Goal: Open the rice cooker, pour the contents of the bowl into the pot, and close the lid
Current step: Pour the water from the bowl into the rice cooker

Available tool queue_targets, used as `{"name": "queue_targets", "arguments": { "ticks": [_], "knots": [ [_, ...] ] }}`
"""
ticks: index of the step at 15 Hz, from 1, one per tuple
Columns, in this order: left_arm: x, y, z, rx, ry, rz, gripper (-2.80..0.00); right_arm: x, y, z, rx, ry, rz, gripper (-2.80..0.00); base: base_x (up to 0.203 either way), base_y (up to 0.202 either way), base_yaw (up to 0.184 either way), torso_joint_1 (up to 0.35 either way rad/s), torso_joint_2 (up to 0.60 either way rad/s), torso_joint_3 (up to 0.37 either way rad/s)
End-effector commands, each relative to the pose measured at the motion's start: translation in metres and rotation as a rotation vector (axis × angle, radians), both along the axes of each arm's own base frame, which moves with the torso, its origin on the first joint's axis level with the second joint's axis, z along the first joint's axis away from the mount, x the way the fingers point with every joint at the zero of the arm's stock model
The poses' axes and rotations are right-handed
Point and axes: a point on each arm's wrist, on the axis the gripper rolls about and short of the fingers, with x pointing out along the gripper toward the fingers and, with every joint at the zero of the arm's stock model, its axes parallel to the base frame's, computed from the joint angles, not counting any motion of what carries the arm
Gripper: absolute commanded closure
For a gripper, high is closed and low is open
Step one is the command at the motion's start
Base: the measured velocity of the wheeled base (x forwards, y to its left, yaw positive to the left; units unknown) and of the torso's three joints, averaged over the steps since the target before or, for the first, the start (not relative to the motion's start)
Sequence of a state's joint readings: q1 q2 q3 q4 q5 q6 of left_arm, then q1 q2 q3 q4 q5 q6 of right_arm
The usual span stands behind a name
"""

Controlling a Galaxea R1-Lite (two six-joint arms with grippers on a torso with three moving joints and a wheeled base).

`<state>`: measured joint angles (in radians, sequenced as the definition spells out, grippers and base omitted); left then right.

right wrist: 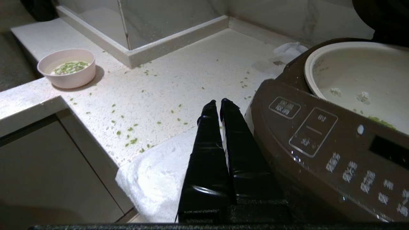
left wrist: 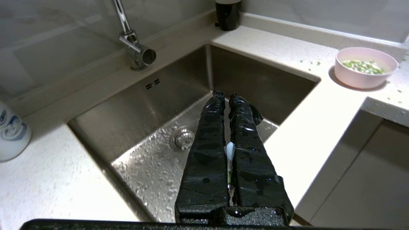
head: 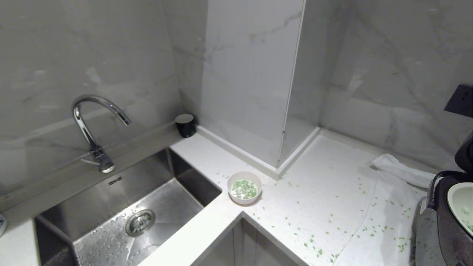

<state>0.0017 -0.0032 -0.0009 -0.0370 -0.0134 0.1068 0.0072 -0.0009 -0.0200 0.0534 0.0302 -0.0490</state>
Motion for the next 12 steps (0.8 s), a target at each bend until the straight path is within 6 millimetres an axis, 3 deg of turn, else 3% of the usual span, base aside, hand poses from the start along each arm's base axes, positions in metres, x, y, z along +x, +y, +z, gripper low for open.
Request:
{"name": "queue_targets", "arguments": {
  "ticks": [1, 6, 12],
  "knots": [
    [0.0013, 0.0000, -0.0039, 0.001, 0.015, -0.001, 0.00, 0.0000, 0.0000, -0.0001, 0.000, 0.000, 0.001, 0.00, -0.151, 0.000, -0.002, 0.022, 0.01, 0.002],
    [0.0011, 0.0000, -0.0033, -0.007, 0.012, 0.002, 0.00, 0.0000, 0.0000, -0.0001, 0.003, 0.000, 0.001, 0.00, -0.175, 0.000, -0.002, -0.004, 0.00, 0.002],
    [0.0011, 0.0000, -0.0033, -0.026, 0.012, 0.000, 0.00, 0.0000, 0.0000, -0.0001, -0.002, 0.000, 0.001, 0.00, 0.000, 0.000, 0.000, 0.000, 0.00, 0.000]
  ]
}}
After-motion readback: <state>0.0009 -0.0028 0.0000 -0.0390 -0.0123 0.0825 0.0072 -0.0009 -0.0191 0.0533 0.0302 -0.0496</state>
